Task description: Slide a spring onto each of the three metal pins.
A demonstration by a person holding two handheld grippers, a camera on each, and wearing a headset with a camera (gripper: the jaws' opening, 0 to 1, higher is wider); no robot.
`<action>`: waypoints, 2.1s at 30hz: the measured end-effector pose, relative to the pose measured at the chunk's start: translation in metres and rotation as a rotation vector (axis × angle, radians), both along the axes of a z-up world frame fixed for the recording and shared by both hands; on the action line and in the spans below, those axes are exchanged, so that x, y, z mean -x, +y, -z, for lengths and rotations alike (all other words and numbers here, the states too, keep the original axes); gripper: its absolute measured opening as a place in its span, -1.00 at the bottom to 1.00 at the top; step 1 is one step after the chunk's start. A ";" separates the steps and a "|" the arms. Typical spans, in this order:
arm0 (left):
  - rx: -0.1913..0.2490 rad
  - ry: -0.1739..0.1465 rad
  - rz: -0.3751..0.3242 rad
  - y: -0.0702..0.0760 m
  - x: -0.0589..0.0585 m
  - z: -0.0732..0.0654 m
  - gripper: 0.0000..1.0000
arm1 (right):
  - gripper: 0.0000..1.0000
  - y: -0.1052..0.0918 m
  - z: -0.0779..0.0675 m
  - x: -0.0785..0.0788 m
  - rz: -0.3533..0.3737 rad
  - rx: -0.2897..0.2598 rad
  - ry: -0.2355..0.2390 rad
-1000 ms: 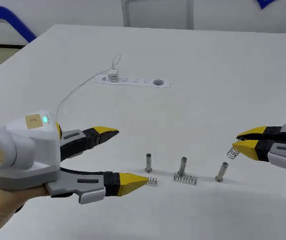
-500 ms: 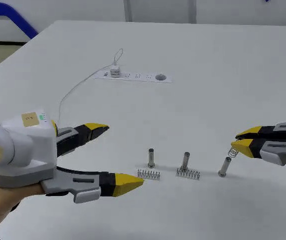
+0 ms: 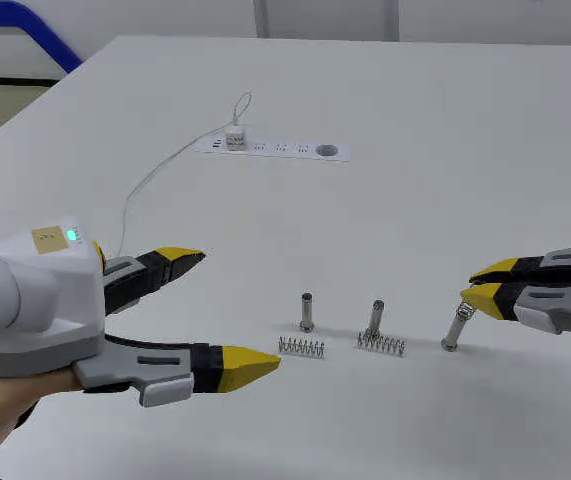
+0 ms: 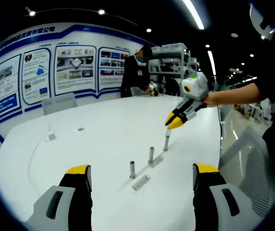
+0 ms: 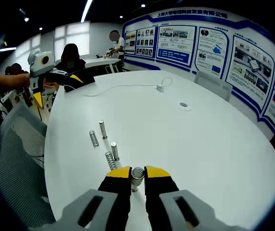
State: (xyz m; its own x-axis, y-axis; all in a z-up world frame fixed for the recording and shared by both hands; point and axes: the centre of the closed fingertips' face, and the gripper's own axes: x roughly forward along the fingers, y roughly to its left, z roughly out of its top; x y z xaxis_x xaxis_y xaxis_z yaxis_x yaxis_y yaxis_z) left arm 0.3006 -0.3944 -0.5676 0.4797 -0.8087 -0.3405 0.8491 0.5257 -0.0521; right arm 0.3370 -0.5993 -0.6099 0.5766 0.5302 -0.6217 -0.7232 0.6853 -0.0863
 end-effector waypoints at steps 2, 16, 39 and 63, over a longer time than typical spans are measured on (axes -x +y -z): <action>0.000 0.001 0.000 0.000 0.000 0.001 0.77 | -0.80 0.001 0.003 0.000 -0.006 0.012 0.003; 0.022 0.022 -0.012 0.000 0.001 0.001 0.77 | -0.80 0.005 0.024 0.003 -0.006 0.041 0.040; 0.007 0.041 -0.018 0.006 0.004 0.008 0.76 | -0.79 0.003 0.055 0.005 -0.037 0.122 0.067; 0.007 0.040 -0.013 0.007 0.006 0.006 0.76 | -0.67 0.001 0.054 0.005 -0.024 0.138 0.056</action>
